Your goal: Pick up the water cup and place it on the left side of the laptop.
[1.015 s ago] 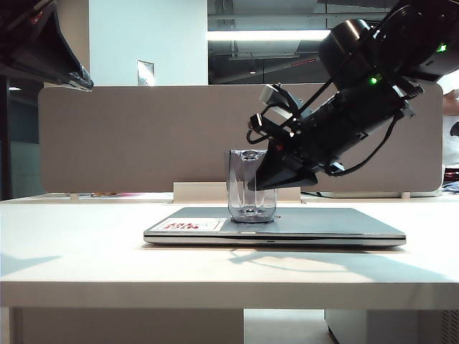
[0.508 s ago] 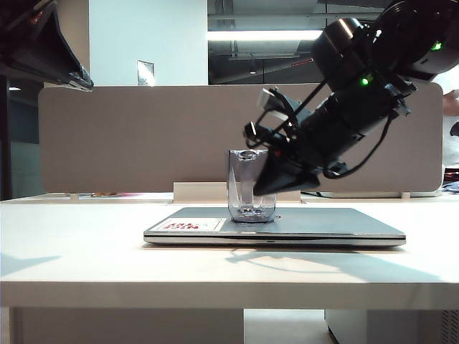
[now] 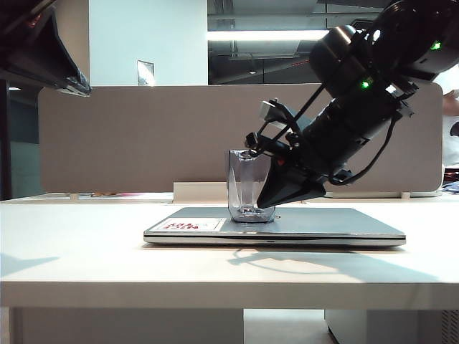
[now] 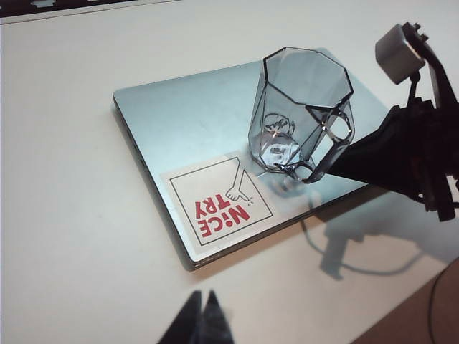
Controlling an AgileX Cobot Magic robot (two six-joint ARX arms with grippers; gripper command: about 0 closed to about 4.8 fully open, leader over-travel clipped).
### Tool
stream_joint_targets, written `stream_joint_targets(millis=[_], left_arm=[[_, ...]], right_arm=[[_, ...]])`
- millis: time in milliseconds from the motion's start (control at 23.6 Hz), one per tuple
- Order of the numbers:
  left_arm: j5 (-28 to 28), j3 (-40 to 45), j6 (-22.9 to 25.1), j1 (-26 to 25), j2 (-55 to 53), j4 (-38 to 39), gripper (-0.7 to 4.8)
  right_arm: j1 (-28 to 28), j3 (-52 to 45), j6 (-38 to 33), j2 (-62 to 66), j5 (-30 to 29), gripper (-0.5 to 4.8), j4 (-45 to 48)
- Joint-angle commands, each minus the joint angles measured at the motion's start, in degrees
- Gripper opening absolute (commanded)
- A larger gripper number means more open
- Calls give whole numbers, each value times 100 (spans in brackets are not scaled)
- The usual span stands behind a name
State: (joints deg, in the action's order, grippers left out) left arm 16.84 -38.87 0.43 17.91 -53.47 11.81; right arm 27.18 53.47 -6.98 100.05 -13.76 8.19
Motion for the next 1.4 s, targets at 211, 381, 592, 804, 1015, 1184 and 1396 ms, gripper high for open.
stream_joint_targets(millis=[211, 381, 592, 804, 1015, 1184, 1396], left_arm=[[-35, -46, 26, -7, 11, -28, -6], [-35, -46, 26, -7, 11, -26, -6], [-114, -46, 63, -7, 11, -28, -6], [-160, -46, 68, -7, 11, -24, -6], [-162, -46, 68, -7, 11, -7, -6], [-160, -46, 63, -7, 11, 55, -6], [-118, -33, -229, -4, -44, -46, -6]], right_arm=[[68, 31, 13, -24, -162, -5, 94], [68, 31, 9, -24, -164, -5, 190], [131, 31, -42, -24, -433, -5, 433], [407, 31, -46, -22, -391, -5, 640], [494, 31, -48, -22, -284, -5, 680], [494, 31, -52, -35, -289, -5, 514], [492, 31, 28, -372, -44, -5, -186]])
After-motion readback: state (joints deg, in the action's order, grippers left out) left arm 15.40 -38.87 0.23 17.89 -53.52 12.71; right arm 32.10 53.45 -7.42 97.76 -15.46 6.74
